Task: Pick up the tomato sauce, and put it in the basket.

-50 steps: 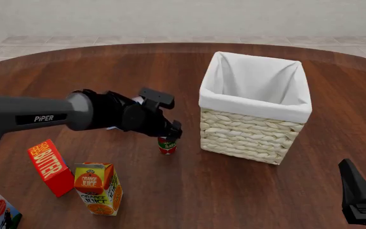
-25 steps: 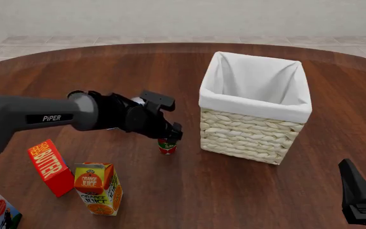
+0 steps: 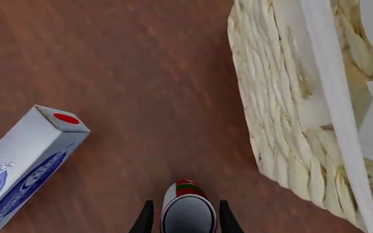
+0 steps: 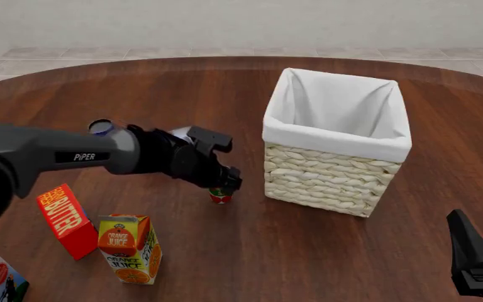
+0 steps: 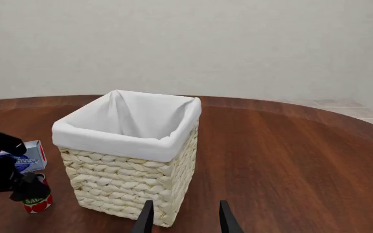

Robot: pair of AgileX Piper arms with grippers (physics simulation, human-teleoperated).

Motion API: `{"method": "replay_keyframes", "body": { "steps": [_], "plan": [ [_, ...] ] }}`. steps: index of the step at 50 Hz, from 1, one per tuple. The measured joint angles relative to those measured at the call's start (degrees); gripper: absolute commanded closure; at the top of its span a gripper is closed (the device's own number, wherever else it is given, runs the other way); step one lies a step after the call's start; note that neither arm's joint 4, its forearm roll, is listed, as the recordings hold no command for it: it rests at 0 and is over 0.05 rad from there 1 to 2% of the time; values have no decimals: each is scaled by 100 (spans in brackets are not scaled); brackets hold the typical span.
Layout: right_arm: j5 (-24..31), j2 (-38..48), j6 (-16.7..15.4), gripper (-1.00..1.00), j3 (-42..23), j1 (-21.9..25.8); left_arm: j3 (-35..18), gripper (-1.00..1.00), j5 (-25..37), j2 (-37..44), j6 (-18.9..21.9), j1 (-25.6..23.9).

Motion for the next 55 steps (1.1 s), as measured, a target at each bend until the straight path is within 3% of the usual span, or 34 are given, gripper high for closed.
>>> {"method": "replay_keyframes", "body": {
  "steps": [3,4,28,55],
  "plan": [
    [0,0,0,-100,0,0,0,-100,-9,23,-11,-3],
    [0,0,0,-100,0,0,-1,100,-10,29,-14,-2],
    [0,0,0,-100,0,1,145,100,35,-235,11,-41],
    [0,-1,0,-100,0,0,708,100,351,-1459,-29,-416]
  ]
}}
